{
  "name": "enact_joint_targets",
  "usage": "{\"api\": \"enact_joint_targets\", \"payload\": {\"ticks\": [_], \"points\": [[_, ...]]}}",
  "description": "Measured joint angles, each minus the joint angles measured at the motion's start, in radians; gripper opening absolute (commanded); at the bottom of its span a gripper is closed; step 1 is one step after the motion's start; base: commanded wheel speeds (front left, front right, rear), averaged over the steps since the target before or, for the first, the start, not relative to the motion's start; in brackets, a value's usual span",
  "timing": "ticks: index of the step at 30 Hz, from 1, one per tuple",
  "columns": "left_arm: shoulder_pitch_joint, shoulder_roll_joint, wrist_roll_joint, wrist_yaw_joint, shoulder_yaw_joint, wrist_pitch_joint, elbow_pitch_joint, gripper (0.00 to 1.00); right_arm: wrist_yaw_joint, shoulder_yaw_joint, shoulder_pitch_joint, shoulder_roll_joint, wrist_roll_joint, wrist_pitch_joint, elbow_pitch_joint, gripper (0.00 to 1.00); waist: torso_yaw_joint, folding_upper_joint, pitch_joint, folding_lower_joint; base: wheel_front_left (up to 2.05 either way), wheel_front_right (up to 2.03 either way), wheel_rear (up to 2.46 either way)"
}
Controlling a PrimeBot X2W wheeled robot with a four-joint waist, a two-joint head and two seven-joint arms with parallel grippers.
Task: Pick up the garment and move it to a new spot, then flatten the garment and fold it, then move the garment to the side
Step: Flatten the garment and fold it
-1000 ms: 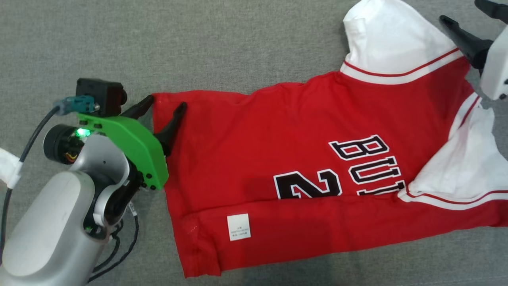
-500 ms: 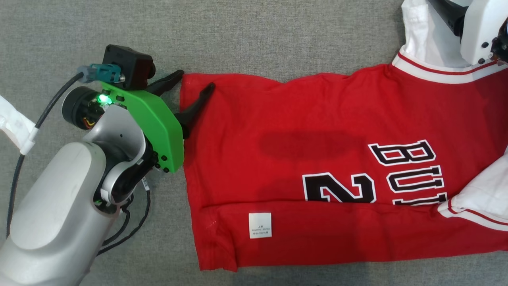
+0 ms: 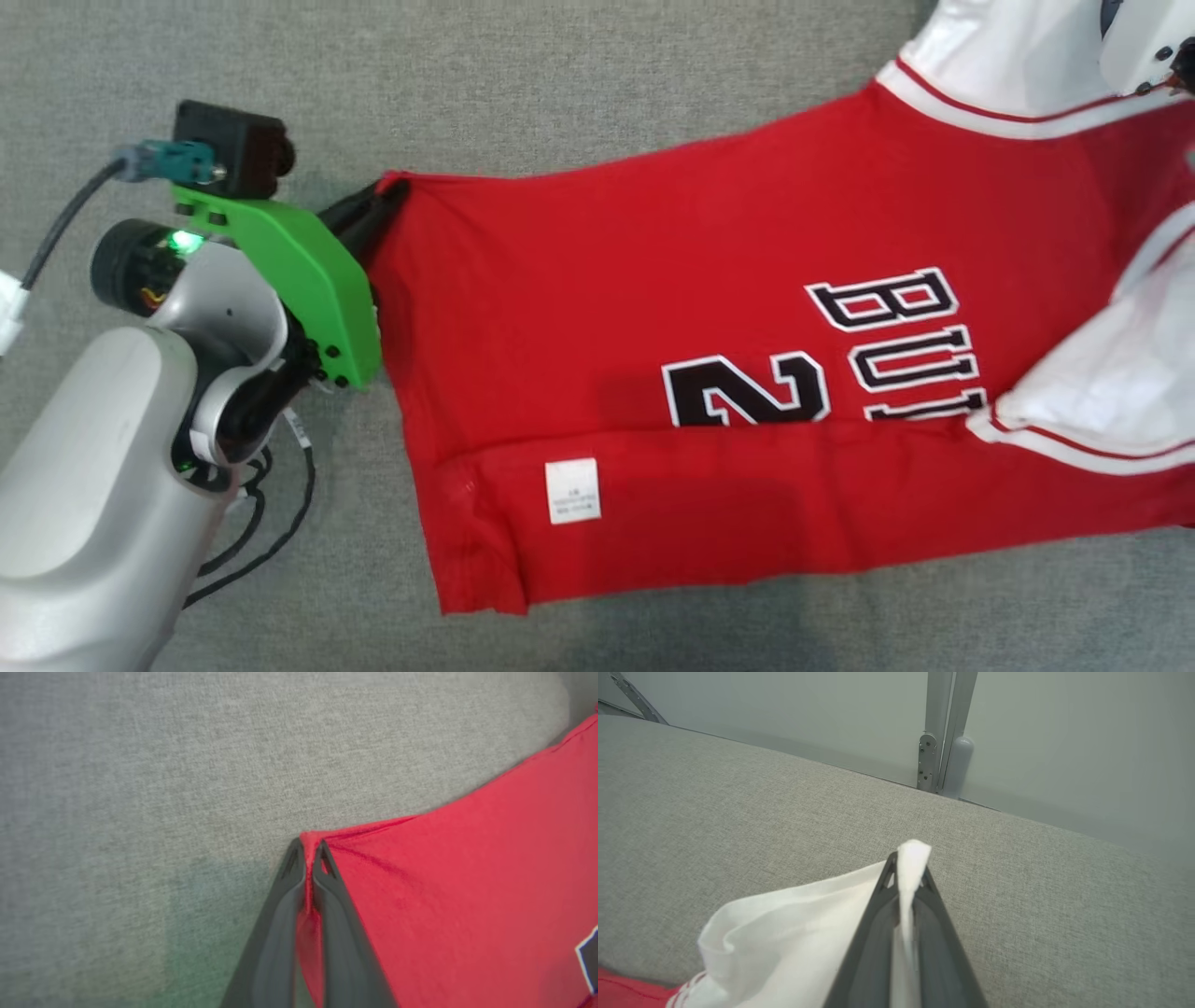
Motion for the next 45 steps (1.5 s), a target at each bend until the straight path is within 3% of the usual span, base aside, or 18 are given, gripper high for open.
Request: {"api": "enact_joint_targets", "payload": {"ticks": [4, 10, 16, 22, 23, 24, 25, 28, 30, 36, 40, 45], "points": [[0.001, 0.01, 0.007, 0.013, 0.022, -0.032, 0.007, 0.0, 0.0, 0.023, 0.005, 0.004, 0.018, -0.071, 0.009, 0.0, -0.017, 0.0, -0.035, 0.0, 0.0, 0.0, 0.0], [0.129, 0.032, 0.029, 0.041, 0.018, -0.077, -0.102, 0.0, 0.0, 0.063, 0.174, -0.052, 0.103, -0.207, -0.124, 0.0, -0.042, 0.0, -0.102, 0.0, 0.0, 0.0, 0.0], [0.43, 0.089, -0.007, 0.133, 0.054, -0.137, -0.295, 0.0, 0.0, 0.022, 0.477, -0.117, 0.162, -0.319, -0.253, 0.0, -0.078, 0.0, -0.186, -0.0001, 0.0, 0.0, 0.0], [0.67, 0.085, -0.041, 0.207, 0.083, -0.212, -0.37, 0.0, 0.0, 0.012, 0.683, -0.078, 0.171, -0.339, -0.286, 0.0, -0.141, 0.0, -0.243, -0.0001, 0.0, 0.0, 0.0], [0.688, 0.083, -0.04, 0.217, 0.087, -0.226, -0.367, 0.0, 0.0, 0.012, 0.695, -0.065, 0.161, -0.343, -0.278, 0.13, -0.151, 0.0, -0.25, -0.0002, 0.0, 0.0, 0.0], [0.701, 0.077, -0.04, 0.224, 0.088, -0.239, -0.363, 0.44, 0.0, 0.009, 0.701, -0.052, 0.151, -0.348, -0.267, 0.91, -0.161, 0.0, -0.256, -0.0002, 0.0, 0.0, 0.0], [0.711, 0.067, -0.04, 0.226, 0.084, -0.246, -0.36, 1.0, 0.0, 0.005, 0.703, -0.038, 0.135, -0.352, -0.249, 1.0, -0.17, 0.0, -0.262, -0.0001, 0.0, 0.0, 0.0], [0.744, 0.041, -0.027, 0.232, 0.076, -0.299, -0.353, 1.0, 0.0, -0.013, 0.709, -0.016, 0.086, -0.357, -0.209, 1.0, -0.194, 0.0, -0.277, -0.0002, 0.0, 0.0, 0.0], [0.758, -0.003, -0.018, 0.275, 0.126, -0.394, -0.343, 1.0, 0.0, -0.042, 0.722, -0.001, 0.081, -0.364, -0.205, 1.0, -0.201, 0.0, -0.289, -0.0002, 0.0, 0.0, 0.0], [0.858, -0.045, 0.126, 0.373, 0.245, -0.727, -0.255, 1.0, 0.0, -0.207, 0.793, 0.028, 0.06, -0.341, -0.226, 1.0, -0.205, 0.0, -0.334, -0.0002, 0.0, 0.0, 0.0], [0.878, -0.1, 0.181, 0.357, 0.253, -0.791, -0.202, 1.0, -0.001, -0.295, 0.821, 0.062, -0.009, -0.244, -0.207, 1.0, -0.196, 0.0, -0.369, -0.0001, 0.0, 0.0, 0.0], [0.866, -0.185, 0.293, 0.298, 0.322, -0.799, -0.153, 1.0, -0.001, -0.353, 0.808, 0.163, -0.081, -0.148, -0.158, 1.0, -0.166, 0.0, -0.395, -0.0002, 0.0, 0.0, 0.0]]}}
